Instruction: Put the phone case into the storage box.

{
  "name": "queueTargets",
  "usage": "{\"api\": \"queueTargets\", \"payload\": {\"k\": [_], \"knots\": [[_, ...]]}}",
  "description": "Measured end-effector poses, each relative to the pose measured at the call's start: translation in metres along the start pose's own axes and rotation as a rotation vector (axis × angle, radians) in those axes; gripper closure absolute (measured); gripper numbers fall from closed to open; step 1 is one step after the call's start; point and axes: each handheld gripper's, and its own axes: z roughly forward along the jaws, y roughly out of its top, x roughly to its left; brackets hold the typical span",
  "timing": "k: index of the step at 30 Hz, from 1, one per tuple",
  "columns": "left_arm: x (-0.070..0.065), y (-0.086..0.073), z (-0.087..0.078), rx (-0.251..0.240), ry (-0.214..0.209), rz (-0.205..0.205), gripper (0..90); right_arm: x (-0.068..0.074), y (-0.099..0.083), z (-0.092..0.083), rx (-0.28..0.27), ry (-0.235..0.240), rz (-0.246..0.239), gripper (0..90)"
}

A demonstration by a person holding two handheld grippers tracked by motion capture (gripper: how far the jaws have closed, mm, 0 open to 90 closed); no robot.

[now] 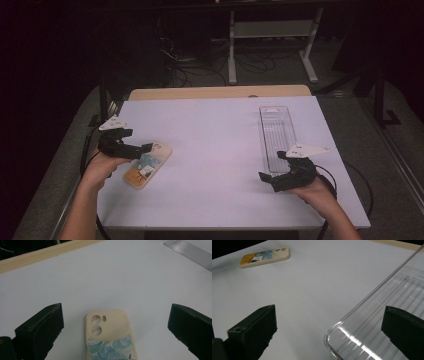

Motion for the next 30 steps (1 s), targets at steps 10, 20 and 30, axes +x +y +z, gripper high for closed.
{"api": "queueTargets", "payload": {"k": [10, 20, 30], "knots": [[-0.002, -0.003, 0.001, 0.023, -0.001, 0.010, 0.0, 0.000, 0.000, 0.000, -0.001, -0.001, 0.006, 0.0], [-0.006, -0.012, 0.006, 0.042, -0.009, -0.001, 0.0, 0.000, 0.001, 0.001, -0.003, 0.004, 0.010, 0.0], [-0.006, -0.019, 0.007, 0.063, -0.008, -0.013, 0.0, 0.000, 0.001, 0.001, -0.002, 0.003, 0.009, 0.0]]}}
